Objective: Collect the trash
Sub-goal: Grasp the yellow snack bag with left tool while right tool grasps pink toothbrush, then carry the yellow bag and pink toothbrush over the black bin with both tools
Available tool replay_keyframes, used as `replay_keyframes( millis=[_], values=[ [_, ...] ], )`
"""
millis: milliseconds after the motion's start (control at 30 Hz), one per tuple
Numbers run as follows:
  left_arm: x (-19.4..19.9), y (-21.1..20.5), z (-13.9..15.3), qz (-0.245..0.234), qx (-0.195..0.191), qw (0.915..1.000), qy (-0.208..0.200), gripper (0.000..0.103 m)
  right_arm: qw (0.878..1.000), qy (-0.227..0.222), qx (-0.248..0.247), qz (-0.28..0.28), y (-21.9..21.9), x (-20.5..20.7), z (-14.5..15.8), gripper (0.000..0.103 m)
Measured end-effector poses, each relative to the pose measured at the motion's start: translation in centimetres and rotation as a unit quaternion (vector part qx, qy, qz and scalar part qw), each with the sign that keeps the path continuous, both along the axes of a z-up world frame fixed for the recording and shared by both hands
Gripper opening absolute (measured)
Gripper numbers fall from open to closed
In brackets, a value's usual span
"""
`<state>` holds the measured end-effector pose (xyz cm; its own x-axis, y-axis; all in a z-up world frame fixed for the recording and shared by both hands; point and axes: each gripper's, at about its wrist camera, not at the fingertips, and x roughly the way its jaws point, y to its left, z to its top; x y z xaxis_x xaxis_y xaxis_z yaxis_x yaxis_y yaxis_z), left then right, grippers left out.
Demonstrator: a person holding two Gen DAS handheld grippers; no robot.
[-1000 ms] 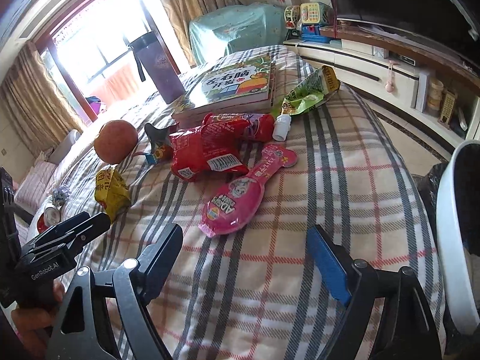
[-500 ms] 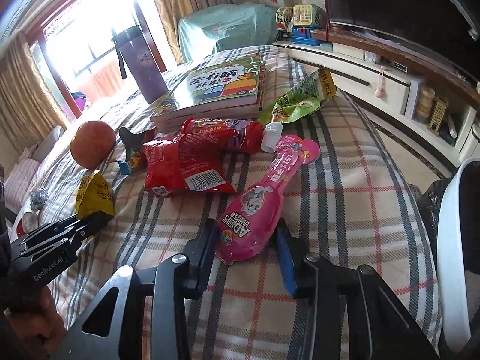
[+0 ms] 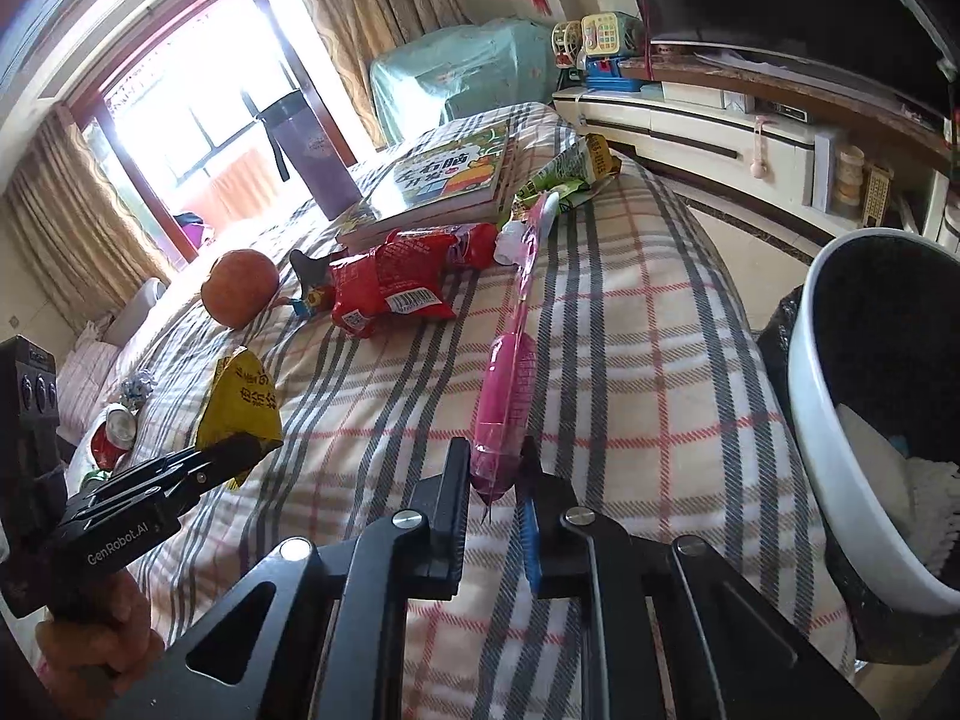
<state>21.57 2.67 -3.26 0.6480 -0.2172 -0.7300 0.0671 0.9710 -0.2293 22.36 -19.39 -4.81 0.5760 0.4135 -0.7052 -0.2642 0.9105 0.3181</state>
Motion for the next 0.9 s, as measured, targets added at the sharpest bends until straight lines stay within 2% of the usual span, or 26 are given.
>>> replay_keyframes(
  millis=[167,600,900],
  values=[
    [-1.1,-2.5,0.4,-0.026,-0.009,0.9996,0.001,0.020,1.000,-0.007,0.007,-0.007,-1.5,-1.5,0.5,0.015],
    [-2.3,-9.9,1.8,-0.101,-0.001,0.9948,-0.010,0.020,0.999,-0.026,0.004,-0.041,-6.8,-4.7,2.0,0.015],
    [-2.6,-13.4,2.7,-0.134,0.006,0.9908,-0.019,0.020,0.997,-0.036,0.003,-0.067,-10.0,-6.0,2.9,0.015]
  ],
)
